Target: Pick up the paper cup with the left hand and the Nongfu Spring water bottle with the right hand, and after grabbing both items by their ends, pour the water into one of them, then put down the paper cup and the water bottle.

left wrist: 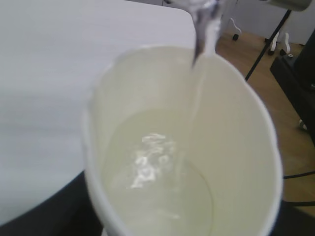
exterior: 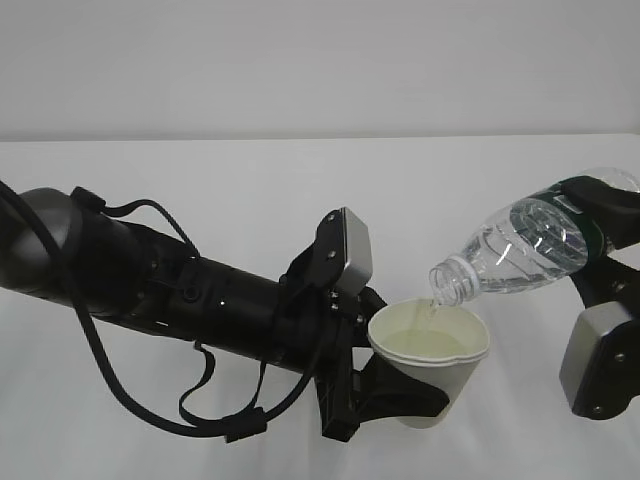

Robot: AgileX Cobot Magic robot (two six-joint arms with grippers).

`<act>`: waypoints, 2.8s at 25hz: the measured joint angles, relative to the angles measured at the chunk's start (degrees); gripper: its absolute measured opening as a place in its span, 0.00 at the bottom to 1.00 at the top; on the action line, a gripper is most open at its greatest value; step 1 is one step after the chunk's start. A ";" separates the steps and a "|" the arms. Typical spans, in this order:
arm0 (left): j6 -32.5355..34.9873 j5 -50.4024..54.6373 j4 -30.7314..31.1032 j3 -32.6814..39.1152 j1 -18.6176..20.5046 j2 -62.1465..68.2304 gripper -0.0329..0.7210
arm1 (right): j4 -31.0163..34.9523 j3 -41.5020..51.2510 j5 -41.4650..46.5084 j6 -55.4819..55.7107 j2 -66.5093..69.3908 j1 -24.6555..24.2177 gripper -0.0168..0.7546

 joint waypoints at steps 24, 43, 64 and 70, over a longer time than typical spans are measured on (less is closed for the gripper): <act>0.00 0.00 0.00 0.00 0.00 0.00 0.64 | 0.00 0.00 -0.11 -0.22 0.00 0.00 0.57; 0.00 0.00 0.00 0.00 0.00 0.00 0.64 | 0.00 0.00 -0.11 -0.22 0.00 0.00 0.57; 0.00 0.00 -2.25 0.00 0.00 0.00 0.64 | 1.18 0.00 -0.11 8.59 0.00 0.00 0.57; 0.00 0.00 -2.94 0.00 0.00 0.00 0.64 | 1.52 0.00 -0.11 16.57 0.00 0.00 0.57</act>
